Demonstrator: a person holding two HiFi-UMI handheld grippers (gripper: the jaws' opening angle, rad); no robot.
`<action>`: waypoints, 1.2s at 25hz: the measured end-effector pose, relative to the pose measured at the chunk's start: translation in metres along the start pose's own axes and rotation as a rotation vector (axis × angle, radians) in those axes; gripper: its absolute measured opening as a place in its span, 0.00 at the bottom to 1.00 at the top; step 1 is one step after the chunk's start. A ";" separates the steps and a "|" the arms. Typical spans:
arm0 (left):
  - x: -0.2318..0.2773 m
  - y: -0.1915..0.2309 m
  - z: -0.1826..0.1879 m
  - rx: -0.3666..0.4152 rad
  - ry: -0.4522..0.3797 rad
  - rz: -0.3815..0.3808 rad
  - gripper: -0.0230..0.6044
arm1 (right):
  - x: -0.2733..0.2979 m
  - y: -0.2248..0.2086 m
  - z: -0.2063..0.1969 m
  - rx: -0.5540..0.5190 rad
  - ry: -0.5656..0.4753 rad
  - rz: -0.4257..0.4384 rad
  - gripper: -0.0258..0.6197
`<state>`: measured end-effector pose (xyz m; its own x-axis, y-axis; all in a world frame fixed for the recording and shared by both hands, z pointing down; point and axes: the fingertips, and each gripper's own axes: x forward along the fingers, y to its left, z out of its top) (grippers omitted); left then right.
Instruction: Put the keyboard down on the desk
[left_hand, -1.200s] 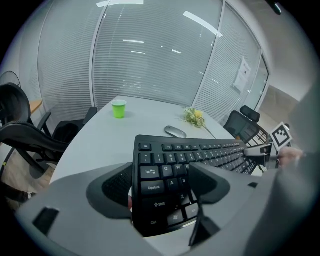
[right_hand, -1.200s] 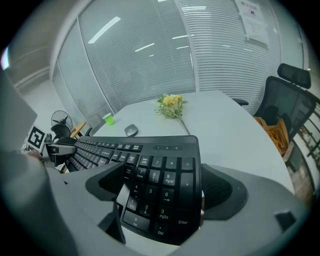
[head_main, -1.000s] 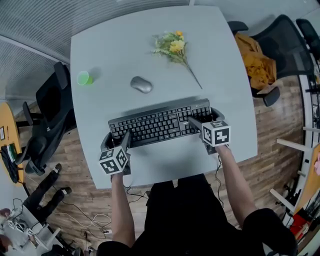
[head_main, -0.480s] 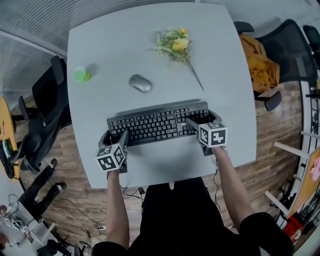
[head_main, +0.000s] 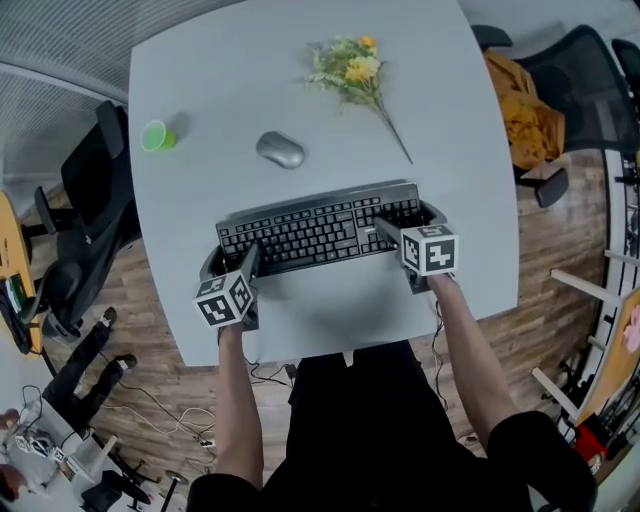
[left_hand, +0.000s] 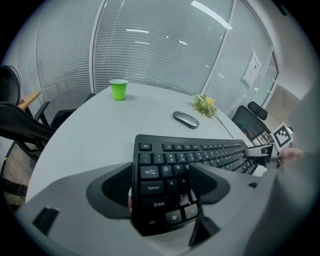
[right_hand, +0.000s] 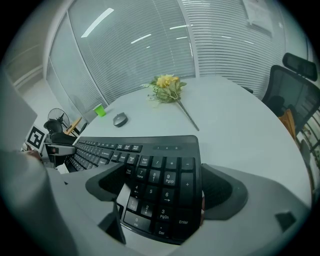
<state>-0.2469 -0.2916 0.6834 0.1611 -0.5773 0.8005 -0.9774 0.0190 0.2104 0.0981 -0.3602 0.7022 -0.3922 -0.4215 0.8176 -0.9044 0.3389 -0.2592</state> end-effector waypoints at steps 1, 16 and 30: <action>0.002 0.000 -0.002 -0.003 0.003 -0.001 0.58 | 0.001 -0.001 -0.001 0.000 0.001 -0.003 0.77; 0.011 0.003 -0.009 -0.013 0.026 -0.003 0.58 | 0.008 -0.002 -0.007 0.002 0.006 -0.019 0.78; 0.017 0.005 -0.008 -0.017 0.007 -0.021 0.58 | 0.012 -0.005 -0.006 -0.002 -0.001 -0.017 0.80</action>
<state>-0.2479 -0.2943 0.7023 0.1824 -0.5719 0.7998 -0.9714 0.0210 0.2366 0.0987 -0.3618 0.7167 -0.3770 -0.4278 0.8215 -0.9106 0.3333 -0.2443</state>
